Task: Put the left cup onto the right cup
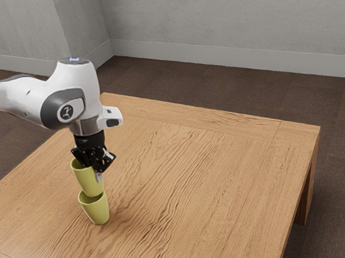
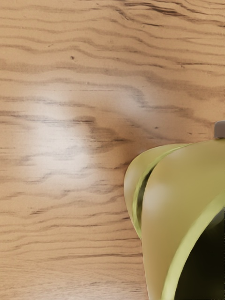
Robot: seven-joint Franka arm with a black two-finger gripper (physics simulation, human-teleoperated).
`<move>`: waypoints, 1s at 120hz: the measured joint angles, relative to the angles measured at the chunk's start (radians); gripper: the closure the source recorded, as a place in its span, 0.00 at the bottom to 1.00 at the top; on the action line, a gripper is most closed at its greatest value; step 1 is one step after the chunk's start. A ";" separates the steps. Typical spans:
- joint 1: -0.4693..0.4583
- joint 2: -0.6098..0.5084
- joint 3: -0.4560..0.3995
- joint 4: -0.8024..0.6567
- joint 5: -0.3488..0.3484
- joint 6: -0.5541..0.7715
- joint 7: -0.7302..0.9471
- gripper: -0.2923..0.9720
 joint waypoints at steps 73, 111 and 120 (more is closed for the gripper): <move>-0.004 -0.001 0.020 -0.026 0.016 0.019 -0.015 0.85; -0.023 0.005 0.020 -0.025 0.016 0.025 -0.014 0.52; -0.025 0.005 0.020 -0.024 0.015 0.025 -0.014 0.43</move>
